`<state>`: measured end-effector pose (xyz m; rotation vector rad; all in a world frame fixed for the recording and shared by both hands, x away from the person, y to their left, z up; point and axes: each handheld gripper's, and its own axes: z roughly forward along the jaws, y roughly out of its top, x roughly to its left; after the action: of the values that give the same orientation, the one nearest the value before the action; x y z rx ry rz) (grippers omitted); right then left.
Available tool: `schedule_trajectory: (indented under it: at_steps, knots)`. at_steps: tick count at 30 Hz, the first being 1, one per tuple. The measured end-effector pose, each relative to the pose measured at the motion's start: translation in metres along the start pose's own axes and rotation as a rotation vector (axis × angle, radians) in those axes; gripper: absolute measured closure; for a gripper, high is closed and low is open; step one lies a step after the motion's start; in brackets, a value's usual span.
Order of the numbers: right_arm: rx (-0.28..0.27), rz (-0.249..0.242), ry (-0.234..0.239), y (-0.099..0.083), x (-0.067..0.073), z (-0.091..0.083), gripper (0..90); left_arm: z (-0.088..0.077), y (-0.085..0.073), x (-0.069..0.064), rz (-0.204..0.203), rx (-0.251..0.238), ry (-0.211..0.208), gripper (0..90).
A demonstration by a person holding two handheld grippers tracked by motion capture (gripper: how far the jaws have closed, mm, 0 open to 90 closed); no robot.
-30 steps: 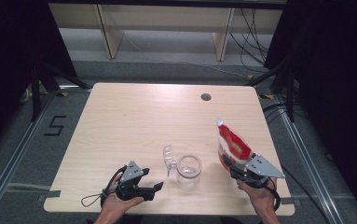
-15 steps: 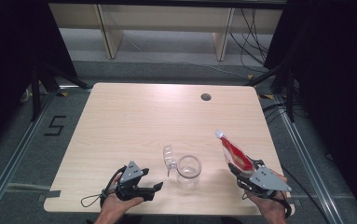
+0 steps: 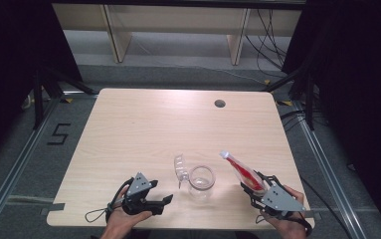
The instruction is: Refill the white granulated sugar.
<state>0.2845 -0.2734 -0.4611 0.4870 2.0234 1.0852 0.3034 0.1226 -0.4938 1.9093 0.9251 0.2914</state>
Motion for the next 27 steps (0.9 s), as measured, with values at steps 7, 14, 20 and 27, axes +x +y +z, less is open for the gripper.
schedule_trajectory:
  at_steps: [7,14,20,27]
  knots:
    - [0.024,-0.082,-0.001,0.0009,0.0041,-0.0004,49.9,-0.0006,-0.0004,0.0006,0.007,0.007,0.003,25.1]
    - [0.049,-0.117,0.000,0.0010,0.0074,0.0001,49.9,-0.0007,-0.0006,0.0003,0.006,0.007,0.003,25.2]
    - [0.072,-0.166,-0.003,0.0008,0.0094,0.0004,50.0,-0.0002,-0.0008,-0.0005,0.000,0.004,0.004,25.2]
    - [0.074,-0.210,-0.027,0.0035,0.0097,0.0015,50.0,-0.0007,-0.0007,0.0000,0.004,0.007,0.005,25.2]
